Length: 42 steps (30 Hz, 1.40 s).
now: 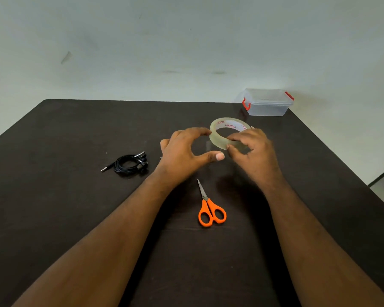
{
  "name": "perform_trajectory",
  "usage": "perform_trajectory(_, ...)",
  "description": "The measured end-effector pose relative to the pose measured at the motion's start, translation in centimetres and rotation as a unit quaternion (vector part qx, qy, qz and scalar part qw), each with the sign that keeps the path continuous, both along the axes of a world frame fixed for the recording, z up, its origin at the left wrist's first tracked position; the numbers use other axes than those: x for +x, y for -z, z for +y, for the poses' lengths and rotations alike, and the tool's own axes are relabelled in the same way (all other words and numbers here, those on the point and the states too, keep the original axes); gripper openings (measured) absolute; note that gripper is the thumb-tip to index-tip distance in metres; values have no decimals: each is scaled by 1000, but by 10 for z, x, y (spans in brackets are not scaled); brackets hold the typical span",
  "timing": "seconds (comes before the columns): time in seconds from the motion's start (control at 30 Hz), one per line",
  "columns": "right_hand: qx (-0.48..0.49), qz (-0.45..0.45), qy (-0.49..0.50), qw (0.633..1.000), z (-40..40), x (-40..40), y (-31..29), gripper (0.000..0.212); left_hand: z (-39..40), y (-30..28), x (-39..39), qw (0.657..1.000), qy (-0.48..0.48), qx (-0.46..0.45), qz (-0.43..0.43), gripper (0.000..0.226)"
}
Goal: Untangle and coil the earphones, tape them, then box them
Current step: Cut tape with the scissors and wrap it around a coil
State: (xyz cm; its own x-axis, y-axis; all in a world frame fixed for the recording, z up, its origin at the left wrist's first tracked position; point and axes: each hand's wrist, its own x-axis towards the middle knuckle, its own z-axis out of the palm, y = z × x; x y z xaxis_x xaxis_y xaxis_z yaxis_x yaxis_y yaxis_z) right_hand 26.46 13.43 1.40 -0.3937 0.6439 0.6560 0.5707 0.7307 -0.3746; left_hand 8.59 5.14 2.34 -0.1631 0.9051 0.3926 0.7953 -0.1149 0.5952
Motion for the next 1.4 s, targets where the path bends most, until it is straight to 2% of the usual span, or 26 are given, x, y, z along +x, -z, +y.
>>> perform_trajectory(0.07, 29, 3, -9, 1000, -1, 0, -1, 22, 0, 2, -3, 1000, 6, 5, -29, 53)
perform_trajectory(0.17, 55, 3, -17, 998, -2, 0, -2, 22, 0, 3, -6, 999, 10, 12, -33, 44)
perform_trajectory(0.3, 63, -6, -16, 998, -1, 2, -4, 24, 2, 5, -11, 996, 31, 17, -83, 25)
perform_trajectory(0.47, 50, -9, -11, 999, 2, 5, -2, 27, 5, 6, -22, 989, 53, -9, -135, 30)
perform_trajectory(0.6, 55, -9, -19, 998, 3, 4, -2, 26, 4, 2, -28, 979, 83, -49, -178, 13)
perform_trajectory(0.73, 34, -31, -36, 998, 6, 6, -1, 26, 0, -6, -35, 988, 79, -64, -120, 11)
perform_trajectory(0.87, -38, -27, -19, 999, 12, 13, -2, 27, -1, -9, -57, 996, 42, -44, -72, 14)
perform_trajectory(0.97, -93, -26, -6, 995, 11, 15, -3, 29, -4, -9, -70, 997, 26, -31, -60, 9)
perform_trajectory(1.23, -146, -45, -17, 988, 11, 12, -3, 27, -5, -6, -81, 998, 9, -8, -70, 6)
perform_trajectory(1.4, -195, -60, -4, 979, 18, 21, -3, 24, -12, -7, -102, 997, -65, 27, -41, 6)
